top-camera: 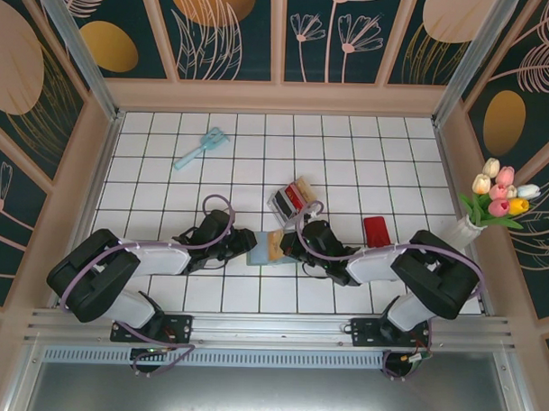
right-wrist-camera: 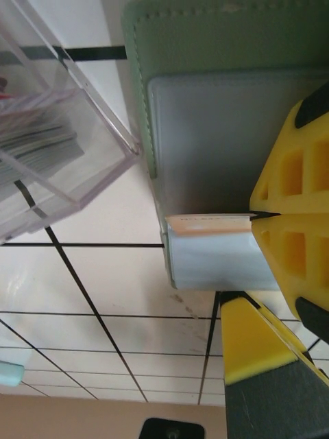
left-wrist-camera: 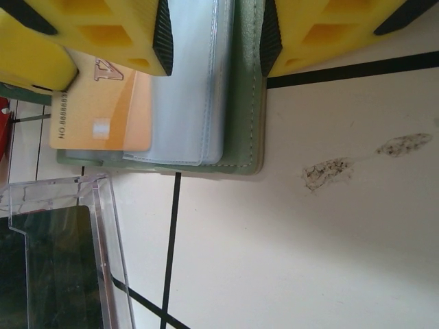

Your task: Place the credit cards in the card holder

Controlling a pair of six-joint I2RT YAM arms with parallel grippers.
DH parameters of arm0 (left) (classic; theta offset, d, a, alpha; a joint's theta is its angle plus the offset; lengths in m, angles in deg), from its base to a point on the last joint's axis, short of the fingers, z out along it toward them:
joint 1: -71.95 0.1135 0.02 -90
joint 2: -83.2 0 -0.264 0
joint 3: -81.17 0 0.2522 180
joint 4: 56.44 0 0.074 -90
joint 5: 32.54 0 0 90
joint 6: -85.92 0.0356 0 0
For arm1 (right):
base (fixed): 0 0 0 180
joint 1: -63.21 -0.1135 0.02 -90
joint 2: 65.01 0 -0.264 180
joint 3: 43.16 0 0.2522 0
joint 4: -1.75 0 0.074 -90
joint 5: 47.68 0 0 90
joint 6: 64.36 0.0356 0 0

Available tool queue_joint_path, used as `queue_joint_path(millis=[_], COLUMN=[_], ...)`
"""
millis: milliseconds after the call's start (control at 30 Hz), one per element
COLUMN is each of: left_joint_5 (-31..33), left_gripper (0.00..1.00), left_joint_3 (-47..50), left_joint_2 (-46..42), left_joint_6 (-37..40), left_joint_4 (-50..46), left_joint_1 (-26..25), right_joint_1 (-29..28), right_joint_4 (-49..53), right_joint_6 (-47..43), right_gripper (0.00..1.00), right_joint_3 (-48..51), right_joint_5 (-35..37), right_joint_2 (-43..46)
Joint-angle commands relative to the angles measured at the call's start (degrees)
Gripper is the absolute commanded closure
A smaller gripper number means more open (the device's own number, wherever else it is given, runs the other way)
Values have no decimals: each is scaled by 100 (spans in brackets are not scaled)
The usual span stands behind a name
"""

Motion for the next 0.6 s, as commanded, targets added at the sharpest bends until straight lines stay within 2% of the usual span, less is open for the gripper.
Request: queue_joint_path(millis=[0,100,367,567], left_joint_5=[-195,-180,-125,-213], left_gripper=[59,60,61,62], left_joint_3=[96,87,52,-43], left_joint_2=[340,365,418,551], left_joint_6=[33,33,36,79], left_joint_4=[-152,-148,-225,-201], left_joint_1=[-77,-72,-74,-76], right_joint_1=[-105,-123,-93,-118], right_joint_4=[-365,-496,81,-346], right_joint_6=[-74,-108,-198,-3], right_gripper=[100,100,100,100], right_joint_3=[-53,-95,62,120], right_joint_5=[-89,-224,253,96], right_joint_2=[-302,-363,402,-4])
